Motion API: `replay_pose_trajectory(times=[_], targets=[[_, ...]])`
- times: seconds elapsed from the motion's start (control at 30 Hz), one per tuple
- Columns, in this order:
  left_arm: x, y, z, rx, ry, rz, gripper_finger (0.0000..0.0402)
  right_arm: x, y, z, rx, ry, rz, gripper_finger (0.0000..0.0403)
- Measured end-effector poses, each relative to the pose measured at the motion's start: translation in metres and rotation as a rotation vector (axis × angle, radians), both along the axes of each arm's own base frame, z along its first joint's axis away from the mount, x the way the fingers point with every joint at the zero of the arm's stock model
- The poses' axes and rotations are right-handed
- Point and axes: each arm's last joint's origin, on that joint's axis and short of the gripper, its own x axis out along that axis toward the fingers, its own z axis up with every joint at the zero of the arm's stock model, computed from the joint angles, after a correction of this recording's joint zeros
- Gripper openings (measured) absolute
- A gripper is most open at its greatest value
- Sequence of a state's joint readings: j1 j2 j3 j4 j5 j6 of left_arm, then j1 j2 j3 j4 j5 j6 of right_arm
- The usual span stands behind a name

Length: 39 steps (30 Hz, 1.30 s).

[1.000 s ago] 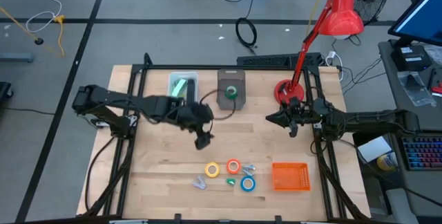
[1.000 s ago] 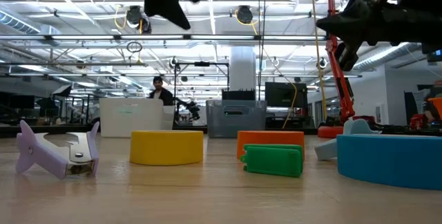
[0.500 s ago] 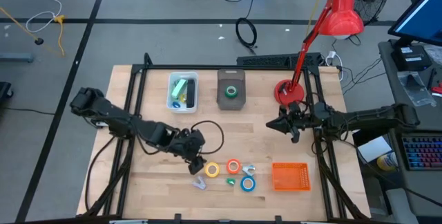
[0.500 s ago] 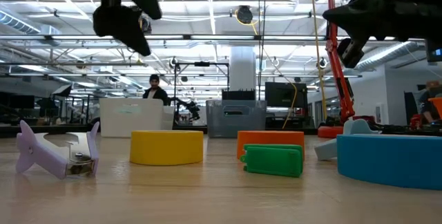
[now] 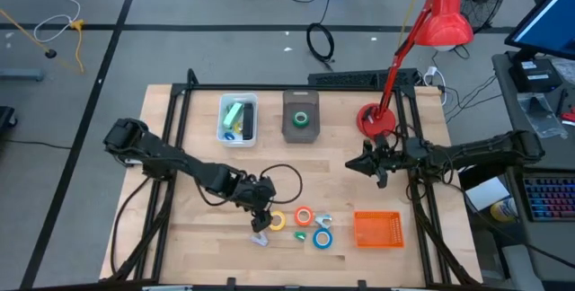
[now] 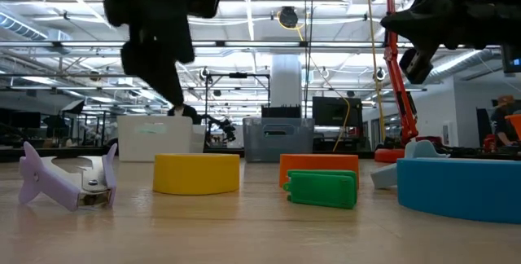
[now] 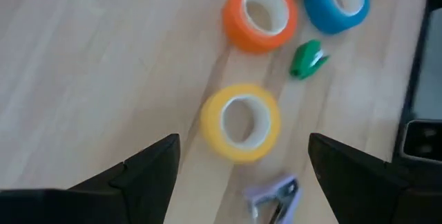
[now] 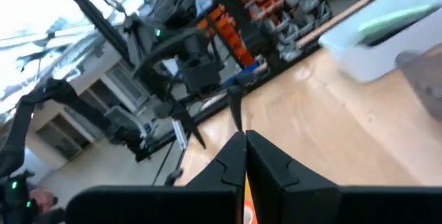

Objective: Pick and place Stapler, Stapler remover, tape
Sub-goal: Put the small green stapler into the white bin

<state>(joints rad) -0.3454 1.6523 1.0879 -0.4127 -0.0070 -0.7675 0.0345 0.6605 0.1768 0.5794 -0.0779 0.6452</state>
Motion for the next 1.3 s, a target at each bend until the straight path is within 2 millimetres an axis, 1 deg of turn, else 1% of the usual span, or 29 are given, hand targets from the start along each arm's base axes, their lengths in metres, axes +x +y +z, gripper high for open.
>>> replay_pose_trajectory(times=[0.07,0.2,0.43,0.5,0.57,0.63,0.8,0.87,0.93,1.17,1.3], targets=[[0.006,-0.004,0.000,-0.010,-0.059,-0.041,0.0324,0.001,0.002,-0.001,0.001,0.010,0.012,0.0004],[0.017,-0.013,0.005,-0.041,-0.200,-0.153,0.0324,0.002,0.005,-0.004,0.001,0.028,0.009,0.0004],[0.025,-0.017,0.012,-0.008,-0.248,-0.247,0.0324,0.003,0.005,-0.006,-0.004,0.044,0.010,0.0004],[0.034,-0.021,0.017,-0.002,-0.285,-0.266,0.0324,0.003,0.005,-0.005,-0.003,0.041,0.010,0.0004],[0.040,-0.025,0.019,0.021,-0.266,-0.301,0.0324,0.003,0.005,-0.006,-0.003,0.042,0.010,0.0004],[0.052,-0.033,0.020,0.039,-0.279,-0.349,0.0324,0.003,0.005,-0.006,-0.002,0.042,0.011,0.0004],[0.078,-0.050,0.014,0.084,-0.223,-0.479,0.0324,0.003,0.005,-0.007,-0.004,0.051,0.015,0.0004],[0.084,-0.053,0.011,0.089,-0.194,-0.529,0.0324,0.004,0.005,-0.007,-0.005,0.053,0.016,0.0004],[0.089,-0.056,0.012,0.104,-0.205,-0.559,0.0324,0.004,0.006,-0.008,-0.005,0.062,0.017,0.0004],[0.087,-0.058,-0.004,0.184,-0.129,-0.604,0.0324,0.004,0.006,-0.010,-0.008,0.086,0.021,0.0004],[0.089,-0.067,-0.016,0.187,-0.124,-0.620,0.0324,0.005,0.006,-0.012,-0.010,0.097,0.019,0.0004]])
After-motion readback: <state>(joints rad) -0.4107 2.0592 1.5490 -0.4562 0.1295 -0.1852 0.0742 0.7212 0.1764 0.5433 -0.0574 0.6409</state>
